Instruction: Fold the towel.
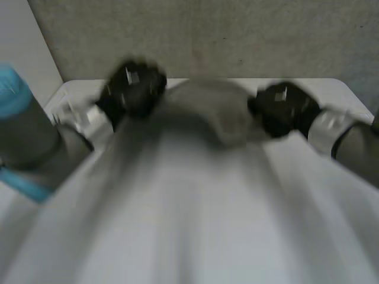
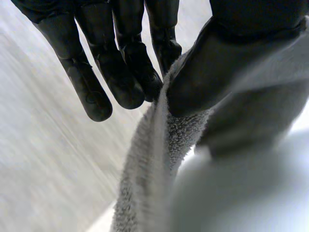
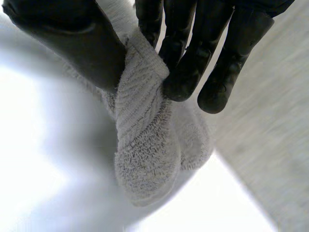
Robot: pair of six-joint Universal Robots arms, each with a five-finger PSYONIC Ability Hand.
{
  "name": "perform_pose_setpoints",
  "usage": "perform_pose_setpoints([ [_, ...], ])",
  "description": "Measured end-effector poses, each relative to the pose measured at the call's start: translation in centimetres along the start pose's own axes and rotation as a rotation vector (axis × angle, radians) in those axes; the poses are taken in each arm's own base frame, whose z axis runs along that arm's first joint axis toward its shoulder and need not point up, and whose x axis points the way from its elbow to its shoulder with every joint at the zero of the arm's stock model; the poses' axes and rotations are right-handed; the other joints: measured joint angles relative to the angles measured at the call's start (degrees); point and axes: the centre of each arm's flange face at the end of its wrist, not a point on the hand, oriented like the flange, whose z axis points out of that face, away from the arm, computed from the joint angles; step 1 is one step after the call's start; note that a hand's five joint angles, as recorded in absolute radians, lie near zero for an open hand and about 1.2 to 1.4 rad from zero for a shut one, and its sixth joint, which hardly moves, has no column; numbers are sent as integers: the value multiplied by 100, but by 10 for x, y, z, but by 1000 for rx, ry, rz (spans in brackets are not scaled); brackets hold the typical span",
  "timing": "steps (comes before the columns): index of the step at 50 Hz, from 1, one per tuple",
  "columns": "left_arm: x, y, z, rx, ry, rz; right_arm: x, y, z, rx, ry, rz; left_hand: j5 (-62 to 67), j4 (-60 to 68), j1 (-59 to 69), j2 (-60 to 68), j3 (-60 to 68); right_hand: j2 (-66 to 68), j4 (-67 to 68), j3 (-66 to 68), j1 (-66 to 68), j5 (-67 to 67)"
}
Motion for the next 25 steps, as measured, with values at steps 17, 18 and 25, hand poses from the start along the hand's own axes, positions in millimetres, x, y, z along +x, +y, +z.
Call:
perform_pose_setpoints([
  [17,34,126,-20,-288,4,98,-15,69,-17,-142,78,105,-2205,-2614,-2132,-2545,-2488,0,0,0,0,1],
  [18,32,128,-20,-295,-13,97,-12,71,-17,-144,88,130,-2202,-2622,-2138,-2552,-2496,0,0,0,1,1],
  [25,28,134,-20,-323,-66,91,0,75,-19,-137,125,220,-2332,-2828,-2343,-2751,-2703,0,1,0,1,1],
])
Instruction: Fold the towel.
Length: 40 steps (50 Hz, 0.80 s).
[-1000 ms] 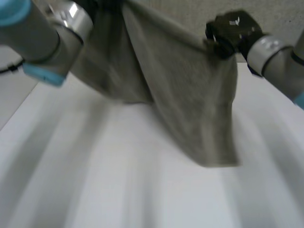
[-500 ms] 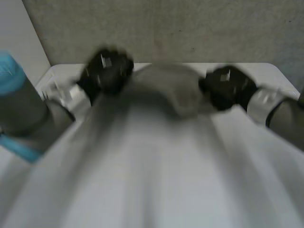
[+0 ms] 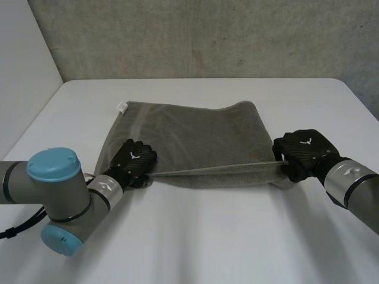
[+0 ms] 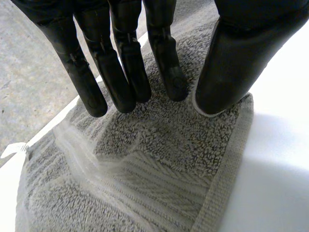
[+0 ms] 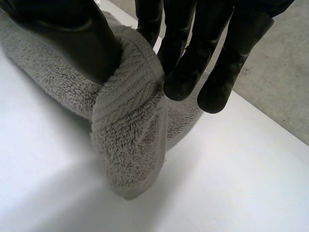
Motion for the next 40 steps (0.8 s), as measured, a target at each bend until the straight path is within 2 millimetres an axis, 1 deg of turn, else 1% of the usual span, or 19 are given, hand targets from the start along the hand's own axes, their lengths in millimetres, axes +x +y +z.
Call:
perform_pose_setpoints([
  [9,2,-3,0,15,-7,-44,9,-1,-1,17,33,47,-179,-147,-162,-152,-128,0,0,0,0,0],
  [16,2,-10,0,41,-6,-152,29,-4,-3,48,98,135,-269,-148,-162,-155,-128,0,0,0,0,0],
  [21,2,-13,-1,47,-4,-200,37,-5,-4,57,122,181,-282,-149,-166,-158,-129,0,0,0,0,3],
  [26,4,-14,-2,44,3,-236,37,-5,-4,57,125,196,-613,-493,-535,-497,-477,0,0,0,0,3],
  [30,9,-16,-3,46,23,-306,36,-5,-4,54,123,196,-961,-813,-834,-808,-806,0,0,0,0,2],
  [36,18,-20,-4,53,53,-395,35,-4,-4,52,120,194,-1140,-973,-975,-971,-965,0,0,1,0,3],
  [40,21,-23,-4,57,64,-411,35,-4,-4,51,117,194,-1468,-1292,-1305,-1319,-1297,0,0,1,0,3],
])
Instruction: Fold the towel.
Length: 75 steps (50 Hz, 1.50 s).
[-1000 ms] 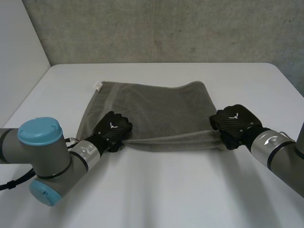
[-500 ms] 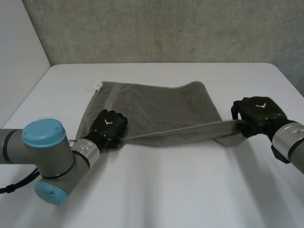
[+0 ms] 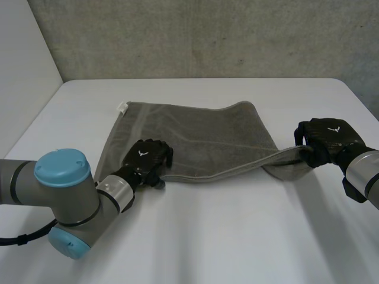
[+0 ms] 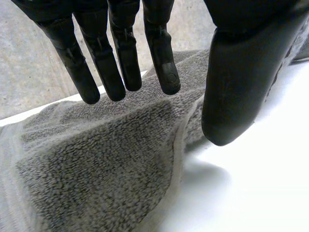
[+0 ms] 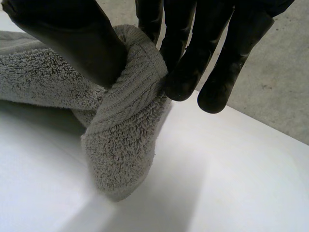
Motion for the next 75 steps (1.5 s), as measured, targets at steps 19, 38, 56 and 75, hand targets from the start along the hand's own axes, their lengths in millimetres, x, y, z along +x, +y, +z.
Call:
perform_pose_setpoints([
  [19,-12,-4,-6,-37,-41,73,-1,3,1,-8,-5,0,-582,-520,-599,-504,-518,0,0,0,0,0],
  [38,-62,-9,-22,-226,-245,282,0,6,3,-18,-3,4,-552,-520,-598,-504,-518,0,0,0,0,0],
  [56,-106,1,-43,-345,-304,274,-2,15,8,-37,-14,3,-557,-520,-599,-504,-519,0,0,0,0,15],
  [75,-109,2,-35,-302,-313,285,-3,16,7,-39,-15,0,-380,-505,-522,-490,-506,1,0,1,0,16],
])
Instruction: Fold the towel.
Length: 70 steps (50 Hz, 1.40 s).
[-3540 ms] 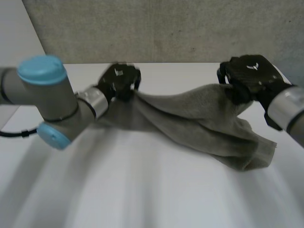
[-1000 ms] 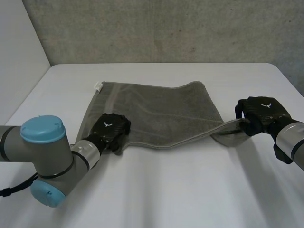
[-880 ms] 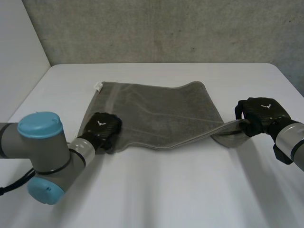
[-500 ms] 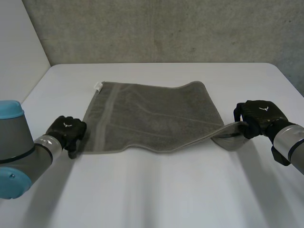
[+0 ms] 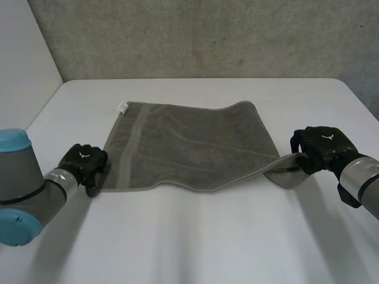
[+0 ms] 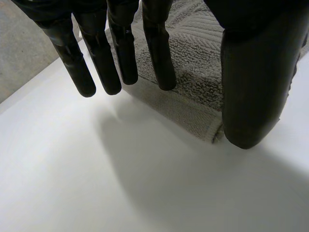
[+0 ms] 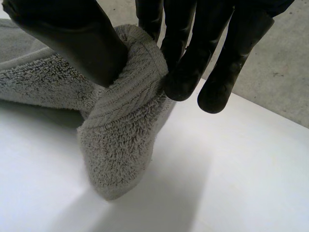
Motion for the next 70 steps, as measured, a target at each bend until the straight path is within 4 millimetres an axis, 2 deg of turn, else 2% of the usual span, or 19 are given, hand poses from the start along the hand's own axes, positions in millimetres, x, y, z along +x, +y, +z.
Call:
perform_pose_setpoints([
  [18,1,0,4,2,6,-1,-1,3,1,-3,-3,-5,255,172,310,219,186,0,0,14,0,0],
  [21,2,1,5,3,16,-2,-1,3,1,-5,-3,-5,1133,1402,1434,1437,1375,0,0,14,0,0],
  [23,4,1,6,8,29,-3,-2,3,2,-6,-4,-5,2544,2792,2853,2807,2740,0,0,14,0,0],
  [25,5,1,6,13,41,-5,-2,4,2,-6,-3,-4,3555,3651,3629,3721,3594,0,0,14,0,0],
  [28,7,0,6,23,57,-7,-2,4,2,-7,-3,-4,4189,4498,4099,4441,4416,1,0,14,0,0],
  [48,4,-17,2,81,54,-41,-1,4,2,-9,-1,-4,4207,4598,4143,4450,4443,0,0,14,0,0],
  [58,-5,-23,11,148,31,-79,-1,4,1,-9,-1,-4,4237,4599,4172,4450,4445,0,0,14,0,0],
  [66,-5,-16,24,157,35,-110,-2,5,1,-11,-3,-4,4242,4571,4172,4448,4445,0,0,14,0,0],
  [70,-3,-14,22,145,40,-112,-2,5,1,-11,-3,-5,2913,2903,2894,2841,2846,0,0,14,0,0],
])
